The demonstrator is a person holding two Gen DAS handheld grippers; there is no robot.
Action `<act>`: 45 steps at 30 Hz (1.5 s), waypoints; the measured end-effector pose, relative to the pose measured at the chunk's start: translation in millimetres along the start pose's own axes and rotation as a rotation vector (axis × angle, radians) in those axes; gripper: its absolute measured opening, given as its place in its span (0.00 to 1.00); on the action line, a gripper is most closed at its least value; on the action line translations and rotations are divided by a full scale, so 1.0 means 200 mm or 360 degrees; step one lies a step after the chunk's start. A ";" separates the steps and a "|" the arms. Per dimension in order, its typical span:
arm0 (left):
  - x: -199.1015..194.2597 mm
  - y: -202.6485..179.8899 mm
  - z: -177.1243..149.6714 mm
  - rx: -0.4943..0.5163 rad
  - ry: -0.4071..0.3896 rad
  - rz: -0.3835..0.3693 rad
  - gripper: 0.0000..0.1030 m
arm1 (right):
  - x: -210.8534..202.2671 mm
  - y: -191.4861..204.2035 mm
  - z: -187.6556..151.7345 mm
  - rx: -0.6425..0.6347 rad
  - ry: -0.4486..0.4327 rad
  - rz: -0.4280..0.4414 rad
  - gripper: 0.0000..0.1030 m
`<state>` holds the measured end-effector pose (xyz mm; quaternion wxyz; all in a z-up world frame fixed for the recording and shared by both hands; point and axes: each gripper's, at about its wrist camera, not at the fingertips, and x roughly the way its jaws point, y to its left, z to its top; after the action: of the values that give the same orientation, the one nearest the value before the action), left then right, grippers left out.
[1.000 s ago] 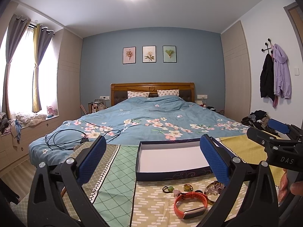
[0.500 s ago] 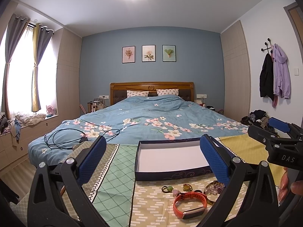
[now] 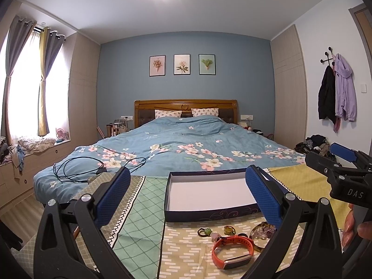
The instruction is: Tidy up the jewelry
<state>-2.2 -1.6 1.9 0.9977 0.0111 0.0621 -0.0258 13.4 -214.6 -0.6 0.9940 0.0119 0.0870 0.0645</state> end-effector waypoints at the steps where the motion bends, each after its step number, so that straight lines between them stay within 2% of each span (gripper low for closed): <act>1: 0.00 0.00 0.00 0.0000 0.0001 0.0000 0.95 | 0.00 0.00 0.00 0.0002 0.0000 0.0000 0.93; 45: 0.00 -0.01 -0.02 0.0005 0.0034 -0.0023 0.95 | 0.03 -0.01 0.01 0.0006 0.0030 0.0026 0.93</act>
<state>-3.5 -3.8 -2.8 0.9967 0.0124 0.0727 -0.0329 20.4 -216.3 -0.6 0.9926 0.0137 0.0965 0.0726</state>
